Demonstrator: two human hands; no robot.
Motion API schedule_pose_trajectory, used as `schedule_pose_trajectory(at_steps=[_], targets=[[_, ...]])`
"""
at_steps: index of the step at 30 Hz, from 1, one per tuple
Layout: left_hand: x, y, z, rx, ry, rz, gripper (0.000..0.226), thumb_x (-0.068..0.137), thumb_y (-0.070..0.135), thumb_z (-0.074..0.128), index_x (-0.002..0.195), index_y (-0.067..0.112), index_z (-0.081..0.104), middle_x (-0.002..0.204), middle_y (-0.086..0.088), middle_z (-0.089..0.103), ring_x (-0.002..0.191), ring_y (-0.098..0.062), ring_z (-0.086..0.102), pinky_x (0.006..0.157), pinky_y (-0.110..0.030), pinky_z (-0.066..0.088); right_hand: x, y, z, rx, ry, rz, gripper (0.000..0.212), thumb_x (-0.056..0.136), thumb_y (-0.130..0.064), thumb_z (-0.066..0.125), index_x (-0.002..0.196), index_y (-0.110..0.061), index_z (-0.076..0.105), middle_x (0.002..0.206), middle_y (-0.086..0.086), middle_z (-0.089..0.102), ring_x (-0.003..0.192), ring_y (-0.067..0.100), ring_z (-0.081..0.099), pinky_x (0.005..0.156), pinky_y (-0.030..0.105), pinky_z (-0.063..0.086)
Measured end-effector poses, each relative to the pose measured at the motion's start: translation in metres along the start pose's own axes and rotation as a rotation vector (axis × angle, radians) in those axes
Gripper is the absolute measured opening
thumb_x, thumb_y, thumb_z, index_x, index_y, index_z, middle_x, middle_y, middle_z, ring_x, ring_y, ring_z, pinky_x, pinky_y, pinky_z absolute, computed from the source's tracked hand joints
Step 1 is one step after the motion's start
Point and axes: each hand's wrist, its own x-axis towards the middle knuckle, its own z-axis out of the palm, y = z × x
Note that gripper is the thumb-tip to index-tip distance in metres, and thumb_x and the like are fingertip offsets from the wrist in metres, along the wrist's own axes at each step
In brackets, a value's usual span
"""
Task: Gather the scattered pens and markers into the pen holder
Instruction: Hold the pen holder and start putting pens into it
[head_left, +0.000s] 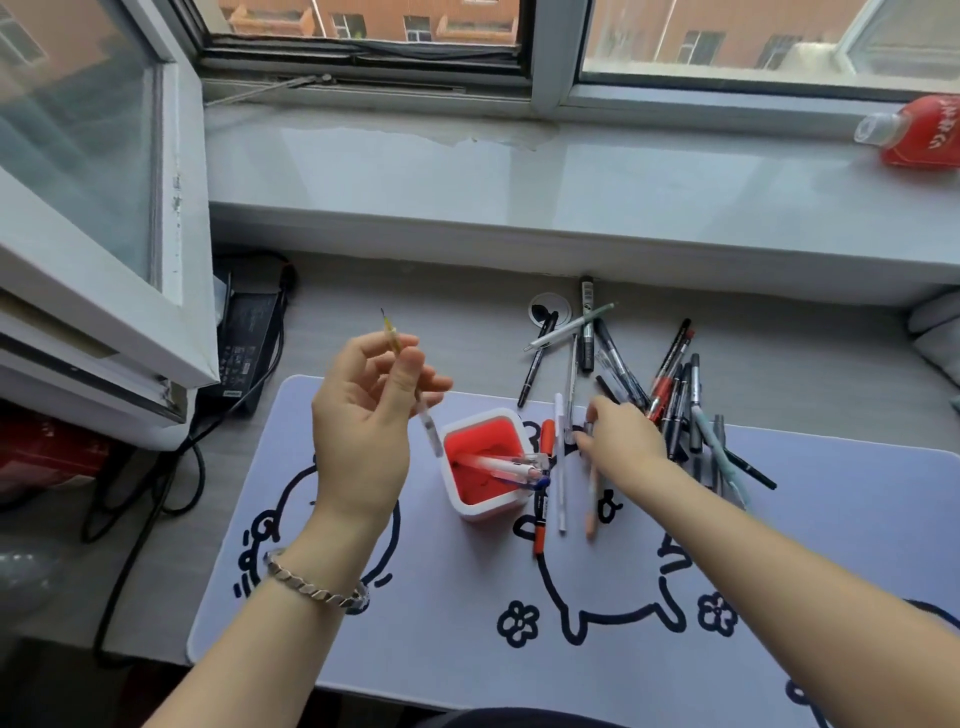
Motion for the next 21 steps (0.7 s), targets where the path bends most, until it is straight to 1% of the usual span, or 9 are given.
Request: schedule_pose_trajectory(at_steps=[2, 4, 6, 10, 12, 14, 16, 19, 21], targets=[[-0.003, -0.001, 0.005, -0.001, -0.012, -0.052, 0.011, 0.083, 0.029, 0.050, 0.088, 0.024, 0.059, 0.064, 0.004, 0.055, 0.050, -0.006, 0.056, 0.051, -0.021, 0.054, -0.005, 0.002, 0.002, 0.066, 0.012, 0.022, 0.030, 0.088, -0.029, 0.057, 0.108, -0.008, 0.053, 0.116, 0.017, 0.047, 0.094, 0.036, 0.057, 0.076, 0.038, 0.047], [-0.006, -0.005, 0.009, 0.025, -0.041, -0.099, 0.014, 0.089, 0.023, 0.047, 0.094, 0.023, 0.060, 0.062, 0.006, 0.053, 0.046, -0.002, 0.045, 0.042, -0.015, 0.042, -0.012, 0.003, 0.005, 0.049, 0.074, 0.017, 0.027, 0.087, -0.027, 0.059, 0.103, -0.006, 0.055, 0.117, 0.016, 0.042, 0.096, 0.036, 0.054, 0.073, 0.036, 0.044], [-0.011, -0.010, 0.012, 0.091, -0.064, -0.156, 0.019, 0.094, 0.017, 0.045, 0.102, 0.021, 0.061, 0.066, 0.004, 0.053, 0.047, -0.001, 0.042, 0.043, -0.011, 0.037, -0.017, 0.003, 0.010, -0.104, 0.132, -0.054, 0.020, 0.086, -0.021, 0.059, 0.099, -0.006, 0.057, 0.112, 0.014, 0.044, 0.099, 0.032, 0.049, 0.065, 0.032, 0.039], [-0.021, -0.013, 0.016, 0.175, -0.124, -0.268, 0.030, 0.094, 0.007, 0.043, 0.118, 0.019, 0.056, 0.076, 0.002, 0.054, 0.055, 0.000, 0.048, 0.049, -0.010, 0.042, -0.026, 0.000, 0.020, -0.252, 0.124, -0.148, 0.015, 0.086, -0.001, 0.048, 0.098, -0.007, 0.054, 0.086, 0.006, 0.040, 0.097, 0.029, 0.054, 0.047, 0.026, 0.024], [-0.026, -0.011, 0.016, 0.202, -0.176, -0.265, 0.034, 0.094, 0.006, 0.044, 0.119, 0.026, 0.053, 0.076, 0.000, 0.053, 0.055, 0.000, 0.052, 0.048, -0.011, 0.044, -0.027, 0.003, 0.021, -0.207, 0.134, -0.159, 0.017, 0.086, -0.001, 0.047, 0.100, -0.007, 0.054, 0.086, 0.008, 0.048, 0.095, 0.029, 0.056, 0.050, 0.027, 0.030], [-0.031, -0.008, 0.016, 0.197, -0.242, -0.276, 0.035, 0.093, 0.006, 0.046, 0.113, 0.035, 0.052, 0.074, -0.003, 0.054, 0.052, 0.001, 0.053, 0.044, -0.013, 0.044, -0.028, 0.009, 0.014, 0.071, 0.152, -0.118, 0.017, 0.088, -0.010, 0.050, 0.103, -0.008, 0.059, 0.096, 0.009, 0.062, 0.091, 0.027, 0.059, 0.063, 0.032, 0.046], [-0.036, -0.004, 0.017, 0.195, -0.296, -0.307, 0.033, 0.091, 0.005, 0.049, 0.110, 0.029, 0.059, 0.070, -0.003, 0.057, 0.047, 0.000, 0.050, 0.040, -0.012, 0.039, -0.036, 0.012, -0.008, 0.577, 0.166, -0.054, 0.018, 0.087, -0.016, 0.057, 0.102, -0.008, 0.063, 0.095, 0.008, 0.067, 0.086, 0.022, 0.063, 0.078, 0.033, 0.054], [-0.045, 0.005, 0.021, 0.155, -0.368, -0.370, 0.023, 0.088, -0.002, 0.050, 0.106, 0.006, 0.063, 0.070, -0.007, 0.058, 0.041, 0.002, 0.049, 0.039, -0.005, 0.035, -0.063, 0.007, -0.061, 1.180, 0.359, -0.138, 0.007, 0.083, -0.010, 0.062, 0.087, -0.009, 0.068, 0.077, 0.005, 0.072, 0.072, 0.016, 0.068, 0.070, 0.023, 0.057], [-0.052, 0.008, 0.025, 0.146, -0.427, -0.379, 0.022, 0.088, -0.002, 0.052, 0.102, 0.009, 0.065, 0.071, -0.011, 0.059, 0.040, 0.002, 0.049, 0.040, -0.004, 0.035, -0.086, 0.000, -0.089, 1.359, 0.457, -0.260, 0.009, 0.080, -0.008, 0.065, 0.078, -0.016, 0.068, 0.062, -0.005, 0.072, 0.061, 0.007, 0.067, 0.063, 0.017, 0.055]])
